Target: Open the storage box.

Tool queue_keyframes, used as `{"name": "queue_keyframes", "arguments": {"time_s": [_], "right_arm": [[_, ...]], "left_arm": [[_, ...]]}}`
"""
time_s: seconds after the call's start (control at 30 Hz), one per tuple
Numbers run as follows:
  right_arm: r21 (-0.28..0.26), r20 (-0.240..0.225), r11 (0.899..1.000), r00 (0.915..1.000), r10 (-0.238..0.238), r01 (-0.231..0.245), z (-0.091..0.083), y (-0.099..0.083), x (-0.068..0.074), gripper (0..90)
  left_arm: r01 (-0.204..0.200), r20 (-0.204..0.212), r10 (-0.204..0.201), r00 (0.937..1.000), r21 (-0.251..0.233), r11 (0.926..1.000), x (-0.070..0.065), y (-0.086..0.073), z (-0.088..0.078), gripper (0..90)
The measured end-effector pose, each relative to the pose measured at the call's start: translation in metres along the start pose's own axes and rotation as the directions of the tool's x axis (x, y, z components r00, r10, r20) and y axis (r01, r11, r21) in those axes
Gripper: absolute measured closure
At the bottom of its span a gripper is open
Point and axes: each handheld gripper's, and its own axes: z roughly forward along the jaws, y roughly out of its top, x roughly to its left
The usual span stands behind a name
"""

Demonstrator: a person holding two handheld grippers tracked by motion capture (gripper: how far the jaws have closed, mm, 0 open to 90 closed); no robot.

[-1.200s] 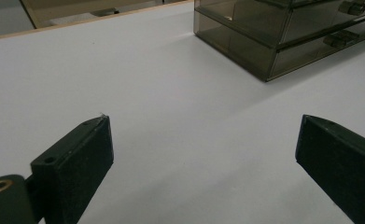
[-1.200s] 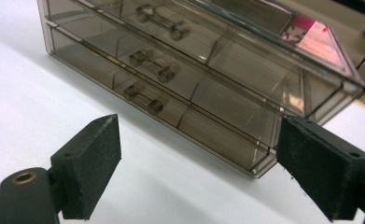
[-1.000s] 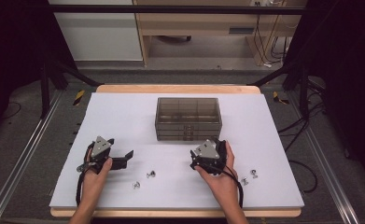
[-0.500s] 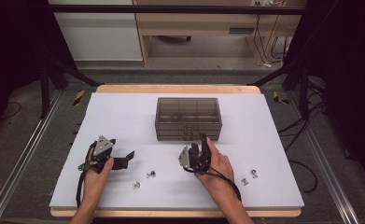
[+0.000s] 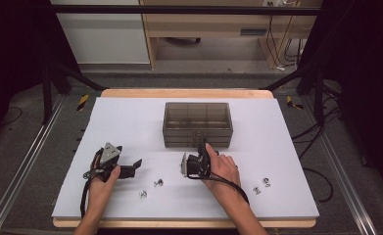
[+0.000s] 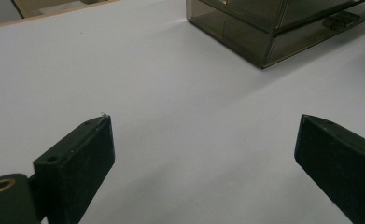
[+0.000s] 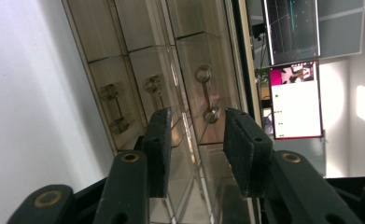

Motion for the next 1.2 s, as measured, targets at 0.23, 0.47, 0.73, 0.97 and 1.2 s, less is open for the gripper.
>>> {"name": "queue_keyframes", "arguments": {"time_s": [0.23, 0.47, 0.73, 0.97, 1.2], "right_arm": [[-0.015, 0.034, 0.998, 0.9973, -0.065, 0.065, 0.006, 0.004, -0.002, 70.2], [-0.033, 0.022, 0.996, 0.9964, -0.082, 0.082, 0.013, 0.007, -0.002, 74.0], [-0.039, 0.029, 0.992, 0.9926, -0.118, 0.119, 0.019, 0.011, -0.003, 76.8], [-0.033, 0.024, 0.991, 0.9910, -0.132, 0.132, 0.023, 0.013, -0.003, 79.1], [-0.035, 0.047, 0.987, 0.9865, -0.157, 0.158, 0.023, 0.011, 0.000, 80.3]], "left_arm": [[-0.017, -0.008, 0.016, 0.9998, -0.040, 0.9991, -0.002, -0.002, -0.004, 4.6], [-0.029, -0.006, 0.029, 0.9996, -0.045, 0.9986, -0.003, -0.002, -0.004, 4.6], [-0.041, -0.004, 0.041, 0.9991, -0.038, 0.9984, -0.004, -0.002, -0.004, 4.6], [-0.042, -0.001, 0.042, 0.9991, -0.040, 0.9983, -0.004, -0.002, -0.004, 4.6], [-0.045, 0.003, 0.045, 0.9990, -0.041, 0.9982, -0.004, -0.002, -0.004, 4.6]]}}
